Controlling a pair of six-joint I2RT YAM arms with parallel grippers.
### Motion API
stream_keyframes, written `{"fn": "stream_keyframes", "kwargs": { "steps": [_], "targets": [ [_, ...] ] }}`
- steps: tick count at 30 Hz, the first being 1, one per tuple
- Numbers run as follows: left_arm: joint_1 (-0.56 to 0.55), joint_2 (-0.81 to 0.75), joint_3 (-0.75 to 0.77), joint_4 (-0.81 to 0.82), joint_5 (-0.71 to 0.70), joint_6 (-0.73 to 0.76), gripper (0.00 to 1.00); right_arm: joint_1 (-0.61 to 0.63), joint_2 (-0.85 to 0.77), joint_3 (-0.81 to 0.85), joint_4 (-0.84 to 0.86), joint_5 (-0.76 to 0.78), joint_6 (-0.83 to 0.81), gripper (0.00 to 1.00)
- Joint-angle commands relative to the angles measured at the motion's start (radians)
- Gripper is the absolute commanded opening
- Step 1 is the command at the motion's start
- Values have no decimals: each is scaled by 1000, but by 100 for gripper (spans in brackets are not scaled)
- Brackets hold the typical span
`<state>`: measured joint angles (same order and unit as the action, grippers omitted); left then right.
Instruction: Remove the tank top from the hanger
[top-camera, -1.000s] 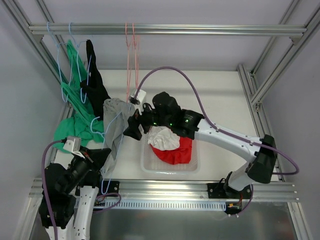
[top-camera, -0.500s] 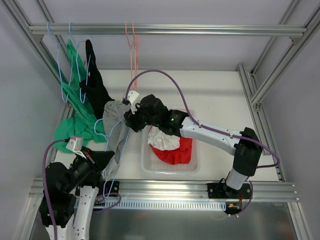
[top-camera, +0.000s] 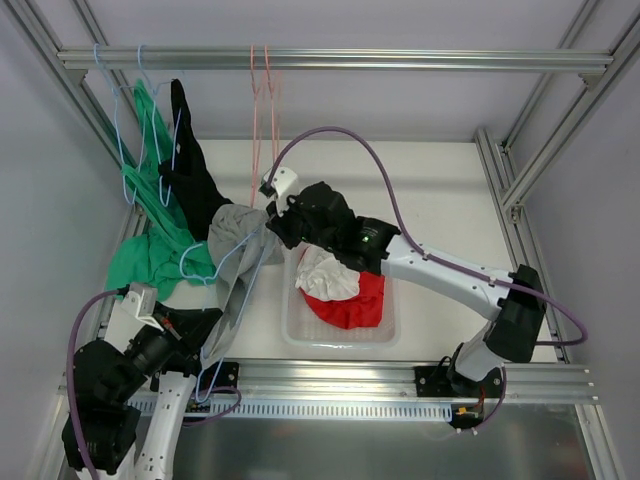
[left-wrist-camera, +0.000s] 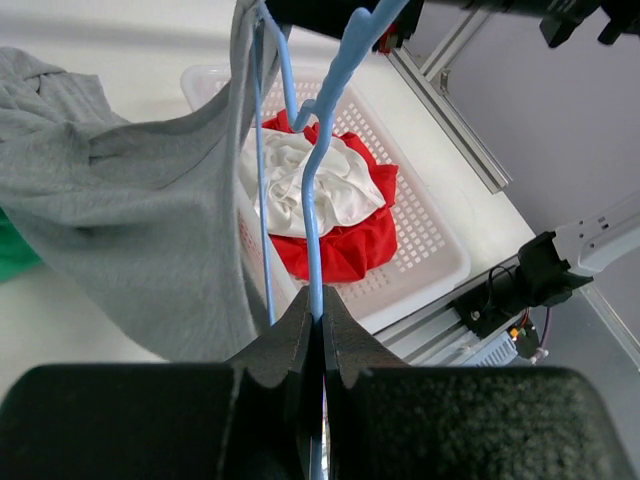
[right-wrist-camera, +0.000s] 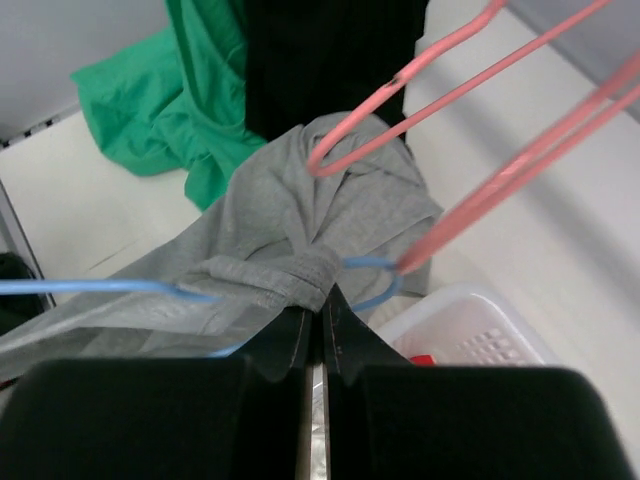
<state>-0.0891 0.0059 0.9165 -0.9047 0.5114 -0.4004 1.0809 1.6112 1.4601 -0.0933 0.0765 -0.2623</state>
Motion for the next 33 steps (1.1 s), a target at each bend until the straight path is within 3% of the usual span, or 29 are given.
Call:
{"fn": "stream_keyframes", "kwargs": {
  "steps": [1, 7, 12, 17, 21, 33],
  "targets": [
    [-23, -37, 28, 1, -2, 52, 0, -56, -59, 26, 46, 54, 9, 0],
    [-47, -47, 28, -6, 53, 75, 0, -96, -37, 97, -14, 42, 18, 0],
    [-54, -38, 100, -3, 0, 86, 0, -127, 6, 160, -75, 3, 37, 0],
    [-55, 20, 180, 29, -19, 113, 0, -133, 38, 249, -149, -203, 54, 1],
    [-52, 54, 189, 130, 74, 126, 0, -154, 47, 313, -183, -360, 107, 0],
    [-52, 39, 87, 121, 180, 137, 0, -196, -17, 373, -287, -328, 110, 0]
  ]
}}
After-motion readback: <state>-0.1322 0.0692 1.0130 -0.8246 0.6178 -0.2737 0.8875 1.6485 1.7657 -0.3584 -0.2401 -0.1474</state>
